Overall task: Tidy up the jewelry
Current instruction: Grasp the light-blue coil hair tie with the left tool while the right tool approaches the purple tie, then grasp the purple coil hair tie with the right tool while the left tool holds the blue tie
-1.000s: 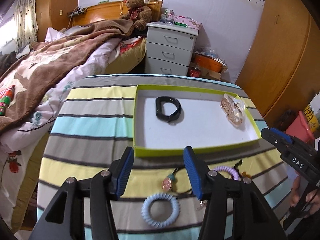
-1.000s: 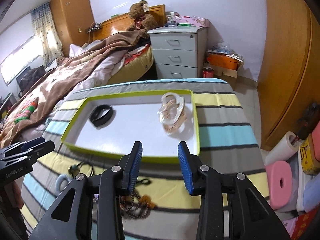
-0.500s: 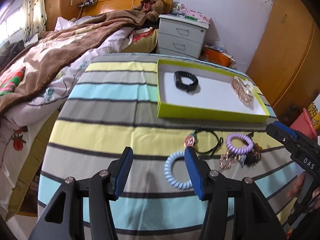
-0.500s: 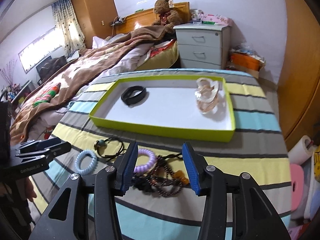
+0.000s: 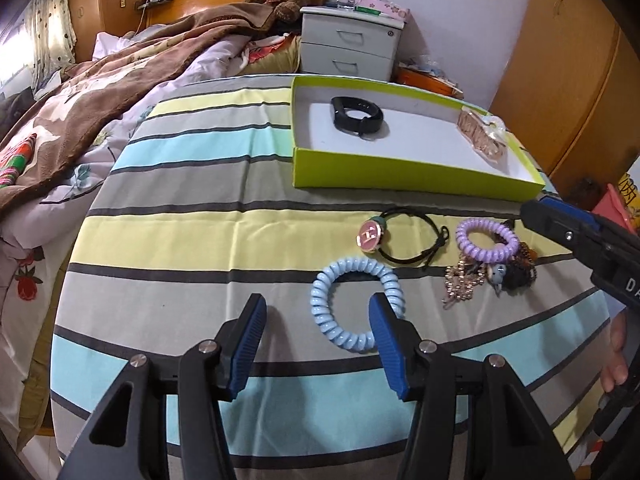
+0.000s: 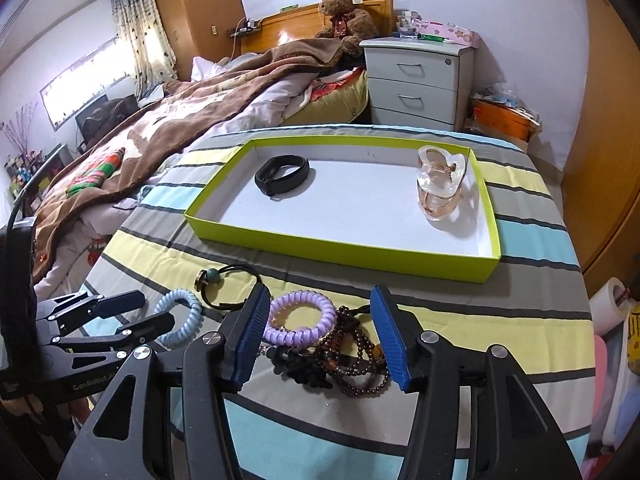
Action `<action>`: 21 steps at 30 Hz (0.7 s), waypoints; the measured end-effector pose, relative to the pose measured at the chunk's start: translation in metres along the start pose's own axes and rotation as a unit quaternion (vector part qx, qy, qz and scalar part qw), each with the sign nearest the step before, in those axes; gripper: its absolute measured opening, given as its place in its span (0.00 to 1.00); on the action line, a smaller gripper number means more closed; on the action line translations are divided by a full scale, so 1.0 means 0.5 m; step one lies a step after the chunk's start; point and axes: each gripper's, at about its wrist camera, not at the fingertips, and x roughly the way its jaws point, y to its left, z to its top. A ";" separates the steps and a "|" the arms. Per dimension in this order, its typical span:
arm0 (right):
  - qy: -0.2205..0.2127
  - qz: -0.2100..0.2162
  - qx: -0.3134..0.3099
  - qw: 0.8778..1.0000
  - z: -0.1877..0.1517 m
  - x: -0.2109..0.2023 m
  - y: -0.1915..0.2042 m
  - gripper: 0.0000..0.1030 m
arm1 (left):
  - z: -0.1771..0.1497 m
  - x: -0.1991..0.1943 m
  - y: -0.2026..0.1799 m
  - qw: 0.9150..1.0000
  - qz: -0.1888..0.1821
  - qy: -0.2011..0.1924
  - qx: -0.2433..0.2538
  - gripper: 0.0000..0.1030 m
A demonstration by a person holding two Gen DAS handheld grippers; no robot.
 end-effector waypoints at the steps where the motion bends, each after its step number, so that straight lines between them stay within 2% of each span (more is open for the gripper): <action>1: 0.002 0.000 -0.001 1.000 0.000 0.002 0.000 0.52 | 0.000 0.001 0.002 1.000 0.000 0.000 -0.003 0.54; 5: 0.005 -0.002 -0.004 1.000 0.002 0.004 0.003 0.51 | -0.002 0.003 0.006 1.000 0.014 -0.001 -0.003 0.49; 11: 0.011 -0.003 -0.016 1.000 0.003 0.011 0.012 0.51 | -0.001 0.005 0.008 0.999 0.034 -0.004 0.009 0.36; 17: 0.025 -0.010 -0.029 0.999 0.000 0.024 0.012 0.51 | 0.004 0.005 0.022 0.999 0.034 -0.011 0.005 0.16; 18: 0.028 -0.010 -0.032 0.999 -0.001 0.026 0.011 0.51 | 0.004 0.005 0.025 0.999 0.031 -0.012 0.002 0.10; 21: 0.037 -0.005 -0.041 0.998 -0.002 0.031 0.010 0.52 | 0.004 0.003 0.034 1.000 0.025 -0.013 -0.009 0.10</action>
